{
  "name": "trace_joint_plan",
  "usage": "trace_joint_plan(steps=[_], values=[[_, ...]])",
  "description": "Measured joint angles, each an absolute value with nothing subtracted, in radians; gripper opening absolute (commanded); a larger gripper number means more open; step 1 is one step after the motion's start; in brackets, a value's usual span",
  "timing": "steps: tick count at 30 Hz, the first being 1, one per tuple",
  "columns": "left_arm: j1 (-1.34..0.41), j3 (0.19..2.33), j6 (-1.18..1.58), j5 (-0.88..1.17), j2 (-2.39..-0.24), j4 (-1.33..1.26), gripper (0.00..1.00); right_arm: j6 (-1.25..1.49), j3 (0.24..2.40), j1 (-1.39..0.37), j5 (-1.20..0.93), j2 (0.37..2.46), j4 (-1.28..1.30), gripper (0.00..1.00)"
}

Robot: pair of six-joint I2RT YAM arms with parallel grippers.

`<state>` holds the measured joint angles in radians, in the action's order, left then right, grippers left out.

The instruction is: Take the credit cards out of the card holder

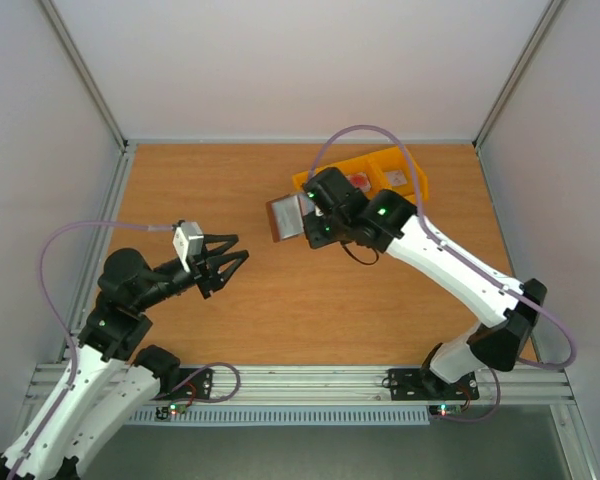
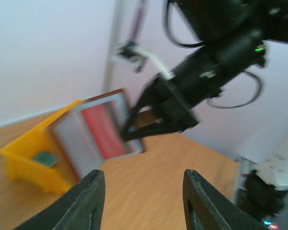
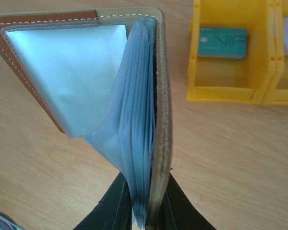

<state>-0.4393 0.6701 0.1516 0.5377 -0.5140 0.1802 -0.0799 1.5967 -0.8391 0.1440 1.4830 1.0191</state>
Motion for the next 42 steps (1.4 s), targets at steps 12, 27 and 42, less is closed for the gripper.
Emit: trace_joint_plan(steps=[12, 27, 42], values=[[-0.469, 0.641, 0.490, 0.734, -0.619, 0.041, 0.33, -0.275, 1.466, -0.945, -0.214, 1.411, 0.811, 0.01], [-0.464, 0.641, 0.368, 0.768, -0.566, 0.121, 0.33, -0.432, 1.367, -0.902, -0.549, 1.244, 0.781, 0.01], [-0.456, 0.725, 0.249, 0.795, -0.568, 0.213, 0.45, -0.439, 1.370, -0.896, -0.640, 1.273, 0.655, 0.01]])
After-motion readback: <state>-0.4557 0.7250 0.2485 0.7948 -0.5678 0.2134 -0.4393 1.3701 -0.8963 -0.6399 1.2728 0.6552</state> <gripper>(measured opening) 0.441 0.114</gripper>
